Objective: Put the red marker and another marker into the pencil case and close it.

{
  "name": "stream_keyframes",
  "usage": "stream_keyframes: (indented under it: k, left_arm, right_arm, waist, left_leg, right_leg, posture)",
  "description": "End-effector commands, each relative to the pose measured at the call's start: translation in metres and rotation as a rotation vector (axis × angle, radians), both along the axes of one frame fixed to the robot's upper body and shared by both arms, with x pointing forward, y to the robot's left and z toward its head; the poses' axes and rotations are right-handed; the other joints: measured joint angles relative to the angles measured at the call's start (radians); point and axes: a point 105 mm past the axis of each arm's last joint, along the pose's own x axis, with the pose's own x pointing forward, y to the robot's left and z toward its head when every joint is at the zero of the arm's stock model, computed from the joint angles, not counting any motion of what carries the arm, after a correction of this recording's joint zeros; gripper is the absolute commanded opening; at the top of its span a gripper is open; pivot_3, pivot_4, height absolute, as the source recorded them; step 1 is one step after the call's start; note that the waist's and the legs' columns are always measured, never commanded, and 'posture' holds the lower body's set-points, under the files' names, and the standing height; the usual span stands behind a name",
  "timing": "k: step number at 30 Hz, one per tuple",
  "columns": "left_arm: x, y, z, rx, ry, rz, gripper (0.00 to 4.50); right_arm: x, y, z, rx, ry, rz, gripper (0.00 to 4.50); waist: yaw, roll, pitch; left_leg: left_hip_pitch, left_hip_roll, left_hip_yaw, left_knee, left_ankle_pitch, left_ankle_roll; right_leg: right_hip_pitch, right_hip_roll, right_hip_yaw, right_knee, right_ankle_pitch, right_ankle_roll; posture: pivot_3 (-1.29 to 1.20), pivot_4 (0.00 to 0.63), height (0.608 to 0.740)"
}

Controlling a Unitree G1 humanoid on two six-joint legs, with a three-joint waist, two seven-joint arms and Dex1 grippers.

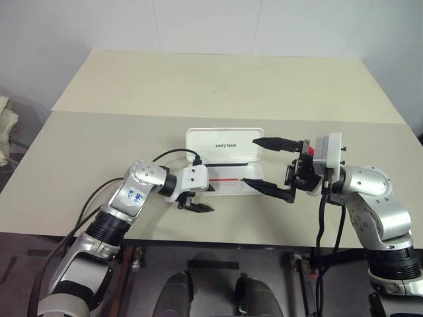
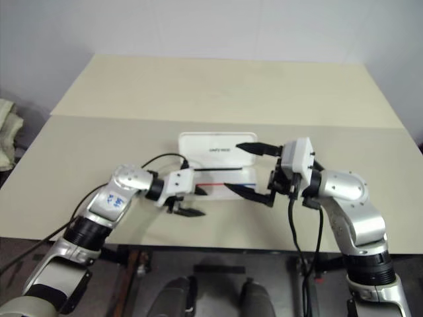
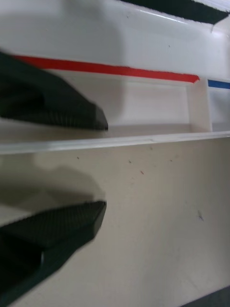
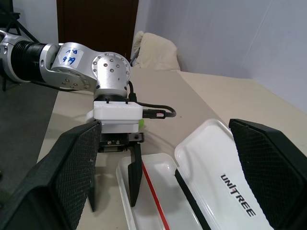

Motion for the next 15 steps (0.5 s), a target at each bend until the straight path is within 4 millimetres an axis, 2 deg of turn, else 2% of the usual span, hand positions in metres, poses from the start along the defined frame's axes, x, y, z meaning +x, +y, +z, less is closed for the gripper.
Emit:
stream_keyframes:
  k: [1,2,9,15]
  left_arm:
    - [-0.002,0.009,0.013,-0.064,-0.027,0.043,4.20]
    - [-0.004,0.011,0.013,-0.077,-0.036,0.039,4.46]
    - [-0.009,0.008,0.031,-0.253,-0.142,0.023,4.46]
    - [-0.012,0.010,0.039,-0.390,-0.184,0.021,4.46]
  right_arm:
    - [-0.004,0.001,0.007,0.019,-0.033,0.001,4.50]
    - [-0.004,0.001,0.006,0.020,-0.031,0.000,4.50]
    - [-0.001,0.001,0.003,0.038,-0.015,-0.007,4.50]
    - [0.004,-0.006,0.002,0.080,0.010,-0.052,4.50]
  waist:
    - [-0.006,0.000,0.000]
    - [-0.007,0.000,0.000]
    - [-0.007,0.000,0.000]
    - [-0.007,0.000,0.000]
  left_leg:
    - [0.000,0.000,0.000,0.000,0.000,0.000]
    - [0.000,0.000,0.000,0.000,0.000,0.000]
    - [0.000,0.001,0.001,0.000,0.000,0.000]
    - [0.000,0.001,0.001,0.000,0.000,0.000]
  right_leg:
    - [0.000,0.000,0.000,0.000,0.000,0.000]
    - [0.000,0.000,0.000,0.000,0.000,0.000]
    - [-0.001,0.000,0.001,0.001,0.000,0.000]
    - [-0.001,-0.001,0.001,0.001,0.000,0.000]
  posture:
    - [0.00,0.150,0.740]
    - [0.00,0.150,0.740]
    - [0.00,0.150,0.740]
    - [0.00,0.150,0.740]
